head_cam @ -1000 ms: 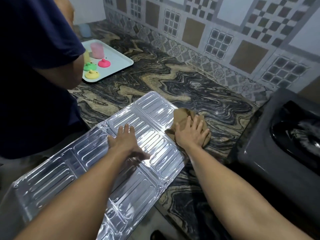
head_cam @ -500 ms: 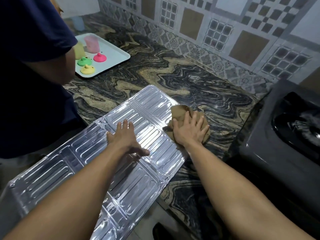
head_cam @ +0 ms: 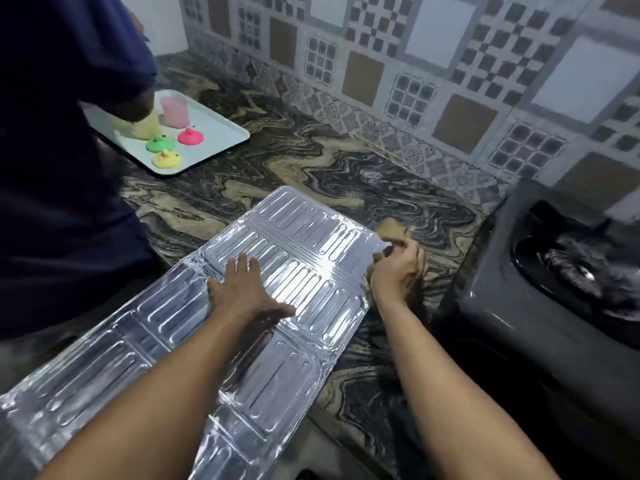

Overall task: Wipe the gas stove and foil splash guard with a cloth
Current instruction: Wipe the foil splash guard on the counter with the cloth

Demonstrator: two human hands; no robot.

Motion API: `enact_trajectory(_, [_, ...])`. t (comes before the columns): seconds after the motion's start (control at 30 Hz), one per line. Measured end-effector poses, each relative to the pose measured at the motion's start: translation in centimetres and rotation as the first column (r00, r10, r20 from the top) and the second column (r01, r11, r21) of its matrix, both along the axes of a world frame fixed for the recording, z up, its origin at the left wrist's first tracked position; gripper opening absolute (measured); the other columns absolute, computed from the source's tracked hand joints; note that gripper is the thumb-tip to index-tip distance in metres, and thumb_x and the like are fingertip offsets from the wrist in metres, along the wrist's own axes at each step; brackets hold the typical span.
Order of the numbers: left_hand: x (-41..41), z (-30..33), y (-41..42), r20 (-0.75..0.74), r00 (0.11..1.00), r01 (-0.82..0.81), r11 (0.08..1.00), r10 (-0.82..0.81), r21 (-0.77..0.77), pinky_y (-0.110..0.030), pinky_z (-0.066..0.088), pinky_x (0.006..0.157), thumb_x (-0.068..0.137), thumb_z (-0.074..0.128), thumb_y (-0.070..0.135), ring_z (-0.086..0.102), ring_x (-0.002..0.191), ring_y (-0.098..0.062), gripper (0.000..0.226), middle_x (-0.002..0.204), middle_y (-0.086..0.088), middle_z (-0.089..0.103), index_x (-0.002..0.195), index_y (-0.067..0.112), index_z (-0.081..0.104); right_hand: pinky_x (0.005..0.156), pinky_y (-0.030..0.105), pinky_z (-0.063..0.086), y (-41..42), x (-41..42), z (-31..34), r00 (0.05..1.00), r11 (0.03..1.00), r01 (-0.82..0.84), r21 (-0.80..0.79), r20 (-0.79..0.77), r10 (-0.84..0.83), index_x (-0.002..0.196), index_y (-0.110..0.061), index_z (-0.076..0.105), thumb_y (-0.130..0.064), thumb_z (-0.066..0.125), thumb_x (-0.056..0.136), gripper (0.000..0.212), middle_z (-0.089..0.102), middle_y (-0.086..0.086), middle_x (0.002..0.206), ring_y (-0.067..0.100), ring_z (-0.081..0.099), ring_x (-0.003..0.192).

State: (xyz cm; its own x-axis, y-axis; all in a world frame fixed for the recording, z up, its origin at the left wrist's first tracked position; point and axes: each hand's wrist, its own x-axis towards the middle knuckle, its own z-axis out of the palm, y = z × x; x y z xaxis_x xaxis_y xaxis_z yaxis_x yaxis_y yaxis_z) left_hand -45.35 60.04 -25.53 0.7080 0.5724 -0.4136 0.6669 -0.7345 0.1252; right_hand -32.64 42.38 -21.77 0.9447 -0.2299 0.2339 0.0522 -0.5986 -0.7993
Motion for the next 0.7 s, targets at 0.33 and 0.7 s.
enact_trajectory(0.33, [1.2,-0.5,-0.1,0.282,0.954,-0.083,0.994,0.098,-0.066,-0.054,0.013,0.117,0.081,0.051,0.072,0.007,0.149,-0.037,0.099,0.161,-0.021,0.009,0.148,0.003,0.028,0.1,0.043,0.031,-3.5,-6.5,2.1,0.837,0.529,-0.514,-0.675,-0.53,0.138,0.121,-0.018,0.06,-0.03,0.048,0.084,0.041,0.053,0.005,0.132,0.028,0.041,0.124])
enact_trajectory(0.7, [-3.5,0.6,4.6,0.584,0.749,-0.253,0.95,0.313,-0.185,-0.051,0.045,0.099,0.081,0.07,0.016,0.048,0.124,-0.034,0.043,0.134,-0.014,0.051,0.121,0.008,0.056,0.097,0.048,0.043,2.5,-7.5,1.8,0.666,0.27,-0.715,-0.644,-0.512,0.542,0.125,-0.011,0.049,-0.019,0.058,0.082,0.044,0.047,0.011,0.13,0.032,0.045,0.12])
